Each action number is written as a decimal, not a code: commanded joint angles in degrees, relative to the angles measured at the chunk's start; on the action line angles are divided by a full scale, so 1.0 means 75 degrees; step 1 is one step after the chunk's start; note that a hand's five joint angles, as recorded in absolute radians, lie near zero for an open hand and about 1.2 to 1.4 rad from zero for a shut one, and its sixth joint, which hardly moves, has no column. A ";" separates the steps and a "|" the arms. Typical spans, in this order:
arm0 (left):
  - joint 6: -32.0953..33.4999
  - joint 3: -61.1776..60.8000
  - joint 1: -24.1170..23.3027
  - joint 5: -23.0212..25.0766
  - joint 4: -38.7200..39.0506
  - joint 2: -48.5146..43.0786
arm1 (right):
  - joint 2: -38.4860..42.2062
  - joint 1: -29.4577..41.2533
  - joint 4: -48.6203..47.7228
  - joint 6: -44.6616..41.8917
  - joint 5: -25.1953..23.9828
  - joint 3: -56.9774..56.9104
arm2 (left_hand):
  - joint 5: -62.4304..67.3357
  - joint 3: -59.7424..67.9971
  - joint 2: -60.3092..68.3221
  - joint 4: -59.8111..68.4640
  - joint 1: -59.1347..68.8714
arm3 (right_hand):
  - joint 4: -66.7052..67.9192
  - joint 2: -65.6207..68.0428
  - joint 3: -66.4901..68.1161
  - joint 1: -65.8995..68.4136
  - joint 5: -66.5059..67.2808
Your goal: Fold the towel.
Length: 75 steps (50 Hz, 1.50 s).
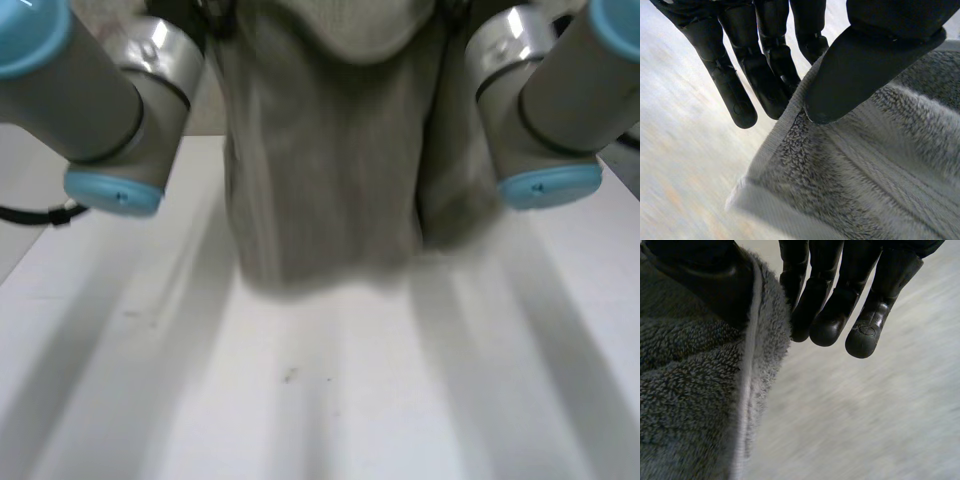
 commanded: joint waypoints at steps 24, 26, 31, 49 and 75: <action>0.0285 -0.7350 0.1047 -0.0051 0.0469 0.1831 | 0.0222 0.0080 0.2740 0.0482 -0.2756 0.4901 | 0.1395 0.1375 0.1366 0.1362 0.1440 | 0.0442 0.0478 0.0497 0.0498 0.0397; 0.0285 -0.7396 0.0988 -0.0063 0.0457 0.2122 | -0.0046 0.0045 0.2682 0.1158 -0.2768 0.4983 | 0.1395 0.1375 0.1366 0.1362 0.1440 | -0.1460 -0.1424 -0.1405 -0.1404 -0.1505; 0.0226 -0.7502 0.0953 -0.0051 0.0434 0.2719 | -0.0561 -0.0061 0.2599 0.2155 -0.2803 0.5217 | 0.1395 0.1375 0.1366 0.1362 0.1440 | -0.5819 -0.5783 -0.5764 -0.5763 -0.5864; 0.0238 -0.7959 0.0953 -0.0028 0.0363 0.4385 | -0.1372 -0.1291 0.2787 0.2580 -0.2360 0.4995 | 0.1395 0.1375 0.1366 0.1362 0.1440 | -0.8891 -0.8855 -0.8836 -0.8835 -0.8936; -0.0020 -0.6576 0.0683 -0.0086 -0.0270 0.4538 | 0.0890 -0.0764 0.0818 0.4385 -0.1842 0.4749 | 0.1395 0.1375 0.1366 0.1362 0.1440 | -0.6996 -0.6960 -0.6941 -0.6940 -0.7041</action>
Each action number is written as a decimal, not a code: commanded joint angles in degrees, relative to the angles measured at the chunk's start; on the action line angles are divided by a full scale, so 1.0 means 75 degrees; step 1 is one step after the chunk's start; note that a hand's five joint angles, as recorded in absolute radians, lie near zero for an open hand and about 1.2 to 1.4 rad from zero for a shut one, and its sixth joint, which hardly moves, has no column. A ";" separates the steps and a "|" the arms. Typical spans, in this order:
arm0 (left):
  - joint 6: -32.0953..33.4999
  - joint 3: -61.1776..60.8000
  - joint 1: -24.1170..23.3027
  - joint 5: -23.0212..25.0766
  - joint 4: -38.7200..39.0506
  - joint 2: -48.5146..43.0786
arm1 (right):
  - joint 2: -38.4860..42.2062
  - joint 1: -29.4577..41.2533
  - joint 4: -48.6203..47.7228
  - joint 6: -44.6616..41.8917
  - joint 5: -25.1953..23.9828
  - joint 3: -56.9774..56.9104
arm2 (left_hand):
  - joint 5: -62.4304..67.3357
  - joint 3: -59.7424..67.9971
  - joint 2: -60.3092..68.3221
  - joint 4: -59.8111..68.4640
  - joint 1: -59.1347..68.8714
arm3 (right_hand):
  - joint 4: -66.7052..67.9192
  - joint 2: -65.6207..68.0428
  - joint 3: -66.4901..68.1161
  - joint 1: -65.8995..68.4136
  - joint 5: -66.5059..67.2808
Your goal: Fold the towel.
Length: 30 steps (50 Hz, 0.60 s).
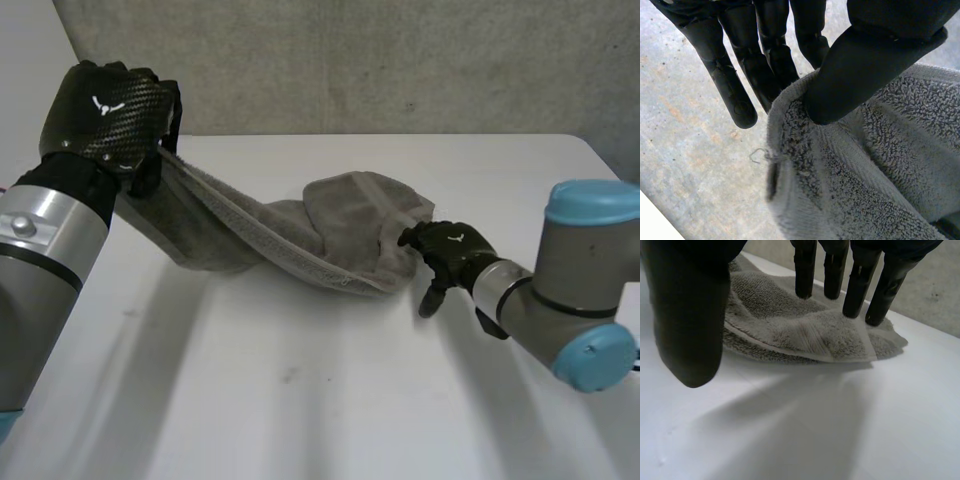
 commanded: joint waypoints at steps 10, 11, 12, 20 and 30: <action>-0.0247 0.0249 0.0026 -0.0028 -0.0003 -0.0013 | 0.1497 0.0555 -0.1249 -0.0137 0.0271 -0.1065 | 0.1394 0.1374 0.1365 0.1355 0.1440 | 0.1861 0.1894 0.1859 0.1842 0.1789; -0.0247 0.0261 0.0037 -0.0028 -0.0003 -0.0013 | 0.1580 0.0602 -0.1249 -0.0219 0.0271 -0.1194 | 0.1394 0.1374 0.1365 0.1355 0.1440 | 0.1861 0.1894 0.1859 0.1842 0.1789; -0.0247 0.0261 0.0037 -0.0028 -0.0003 -0.0013 | 0.1580 0.0603 -0.1249 -0.0219 0.0271 -0.1195 | 0.1394 0.1374 0.1365 0.1355 0.1440 | 0.1861 0.1894 0.1859 0.1842 0.1789; -0.0446 0.0319 0.0119 -0.0040 -0.0003 -0.0025 | 0.2002 0.0614 -0.1237 -0.0863 0.0318 -0.1733 | 0.1394 0.1374 0.1365 0.1355 0.1440 | 0.1750 0.1783 0.1747 0.1731 0.1677; -0.0482 0.0331 0.0131 -0.0040 -0.0003 -0.0060 | 0.2014 0.0614 -0.1237 -0.0899 0.0306 -0.1945 | 0.1394 0.1374 0.1365 0.1355 0.1440 | 0.6167 0.6200 0.6165 0.6149 0.6095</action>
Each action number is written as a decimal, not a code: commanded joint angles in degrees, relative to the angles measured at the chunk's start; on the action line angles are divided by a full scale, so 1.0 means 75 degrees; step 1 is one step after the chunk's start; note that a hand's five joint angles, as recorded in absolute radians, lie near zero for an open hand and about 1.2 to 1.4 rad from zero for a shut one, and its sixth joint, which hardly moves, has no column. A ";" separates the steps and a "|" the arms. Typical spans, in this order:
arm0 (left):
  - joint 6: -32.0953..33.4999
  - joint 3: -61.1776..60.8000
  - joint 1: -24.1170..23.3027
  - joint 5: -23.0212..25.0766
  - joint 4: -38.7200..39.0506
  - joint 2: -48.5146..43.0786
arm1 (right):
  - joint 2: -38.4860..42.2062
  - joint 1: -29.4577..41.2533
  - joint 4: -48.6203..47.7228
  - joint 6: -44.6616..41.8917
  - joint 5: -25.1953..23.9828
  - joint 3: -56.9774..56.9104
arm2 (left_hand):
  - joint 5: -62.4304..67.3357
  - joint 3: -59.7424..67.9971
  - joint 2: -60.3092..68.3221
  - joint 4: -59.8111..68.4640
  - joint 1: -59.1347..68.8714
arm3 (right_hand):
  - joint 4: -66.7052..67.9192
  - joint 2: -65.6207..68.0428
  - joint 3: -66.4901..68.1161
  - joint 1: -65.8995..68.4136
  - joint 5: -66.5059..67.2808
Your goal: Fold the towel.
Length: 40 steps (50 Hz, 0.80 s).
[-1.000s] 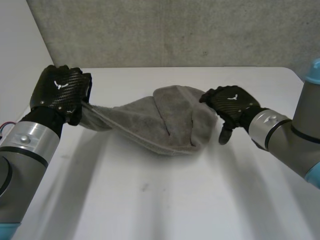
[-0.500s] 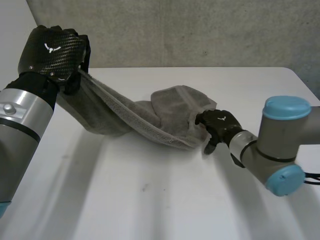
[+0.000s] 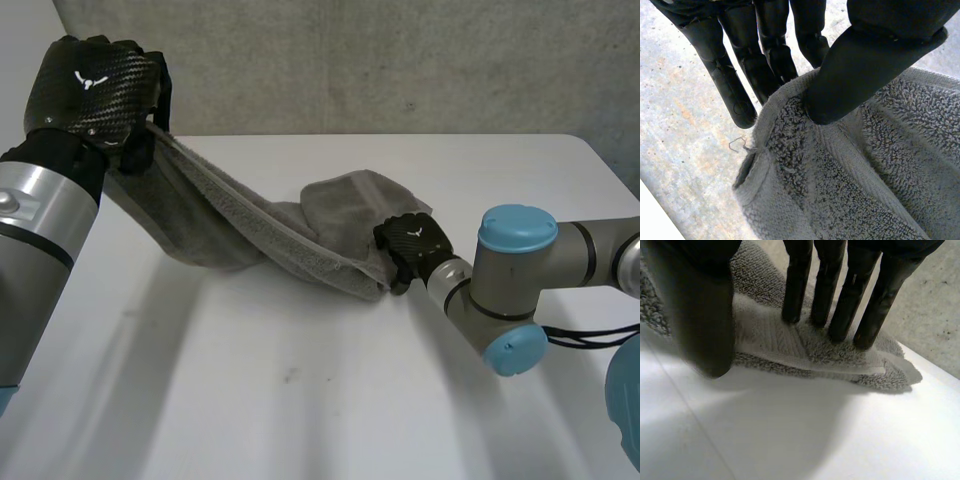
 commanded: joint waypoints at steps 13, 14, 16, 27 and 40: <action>-0.0029 -0.0044 0.0119 0.0012 0.0000 -0.0107 | -0.1763 -0.0648 0.0070 0.0075 0.0329 -0.0313 | 0.1394 0.1374 0.1365 0.1354 0.1440 | 0.6241 0.6268 0.6210 0.6209 0.6178; -0.0029 -0.0044 0.0142 0.0024 0.0011 -0.0142 | -0.2122 -0.0973 0.0128 0.0063 0.0317 -0.0301 | 0.1394 0.1374 0.1365 0.1354 0.1440 | 0.6241 0.6268 0.6210 0.6209 0.6178; -0.0029 -0.0056 0.0178 0.0024 0.0011 -0.0177 | -0.2536 -0.1223 0.0175 0.0016 0.0293 -0.0207 | 0.1394 0.1374 0.1365 0.1354 0.1440 | 0.6241 0.6268 0.6210 0.6209 0.6178; -0.0017 -0.0009 0.0553 0.0047 -0.0082 -0.0283 | -0.5126 -0.2582 0.2109 -0.0558 -0.0316 -0.0137 | 0.1394 0.1374 0.1365 0.1354 0.1440 | 0.6241 0.6268 0.6210 0.6209 0.6178; 0.0041 0.0577 0.0365 0.0129 -0.1993 0.0268 | -0.6673 -0.3004 0.5554 -0.3007 -0.0738 -0.0277 | 0.1394 0.1374 0.1365 0.1354 0.1440 | 0.6241 0.6268 0.6210 0.6209 0.6178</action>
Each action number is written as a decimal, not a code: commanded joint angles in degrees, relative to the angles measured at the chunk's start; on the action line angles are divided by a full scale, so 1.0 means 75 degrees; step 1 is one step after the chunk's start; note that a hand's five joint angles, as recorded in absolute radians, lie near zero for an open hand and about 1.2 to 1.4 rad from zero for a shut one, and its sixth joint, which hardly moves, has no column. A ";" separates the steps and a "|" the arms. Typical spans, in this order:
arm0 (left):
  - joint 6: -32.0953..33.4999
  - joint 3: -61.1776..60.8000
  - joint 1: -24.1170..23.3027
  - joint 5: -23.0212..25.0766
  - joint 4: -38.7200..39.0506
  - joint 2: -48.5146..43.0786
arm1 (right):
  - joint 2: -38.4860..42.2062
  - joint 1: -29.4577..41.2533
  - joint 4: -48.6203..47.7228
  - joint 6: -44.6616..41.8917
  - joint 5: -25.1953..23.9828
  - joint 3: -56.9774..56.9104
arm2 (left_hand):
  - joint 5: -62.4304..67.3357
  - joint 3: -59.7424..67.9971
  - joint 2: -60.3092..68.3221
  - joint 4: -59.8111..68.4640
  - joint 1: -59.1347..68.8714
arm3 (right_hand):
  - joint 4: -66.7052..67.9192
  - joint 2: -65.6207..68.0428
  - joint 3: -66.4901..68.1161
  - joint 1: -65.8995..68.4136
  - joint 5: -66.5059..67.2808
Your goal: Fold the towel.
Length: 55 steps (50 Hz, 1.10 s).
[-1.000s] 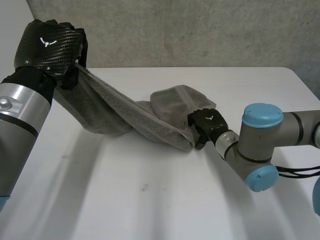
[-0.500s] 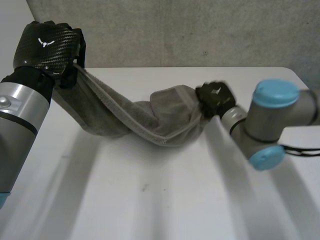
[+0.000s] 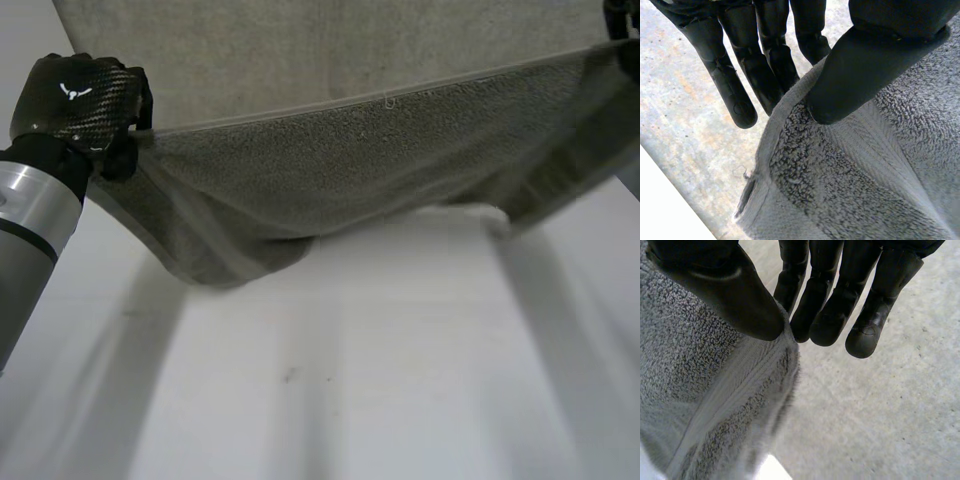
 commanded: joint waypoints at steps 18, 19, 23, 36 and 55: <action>0.0821 0.1018 -0.0161 0.0046 -0.2341 -0.1386 | 0.1478 0.0023 0.2933 -0.3236 0.0532 0.0508 | 0.1394 0.1374 0.1364 0.1354 0.1440 | 0.0430 0.0511 0.0480 0.0502 0.0448; 0.0821 0.1020 -0.0161 0.0046 -0.2340 -0.1390 | 0.1481 0.0023 0.2932 -0.3236 0.0533 0.0507 | 0.1394 0.1374 0.1364 0.1354 0.1440 | 0.0430 0.0511 0.0480 0.0502 0.0448; 0.0844 0.1837 -0.0196 0.0034 -0.2177 -0.2698 | 0.2485 0.0128 0.2500 -0.3236 0.0743 0.0215 | 0.1394 0.1374 0.1364 0.1354 0.1440 | 0.0430 0.0511 0.0480 0.0502 0.0448; 0.1137 0.6897 -0.0290 0.0069 -0.1255 -0.5151 | 0.4820 0.0808 0.0475 -0.1964 0.1623 -0.5064 | 0.1394 0.1374 0.1364 0.1354 0.1440 | 0.0430 0.0511 0.0480 0.0502 0.0448; -0.0702 0.6157 0.0273 0.0174 0.1082 -0.4132 | 0.3697 0.0715 -0.0525 0.0351 0.0980 -0.4304 | 0.1394 0.1374 0.1364 0.1354 0.1440 | 0.0430 0.0511 0.0480 0.0502 0.0448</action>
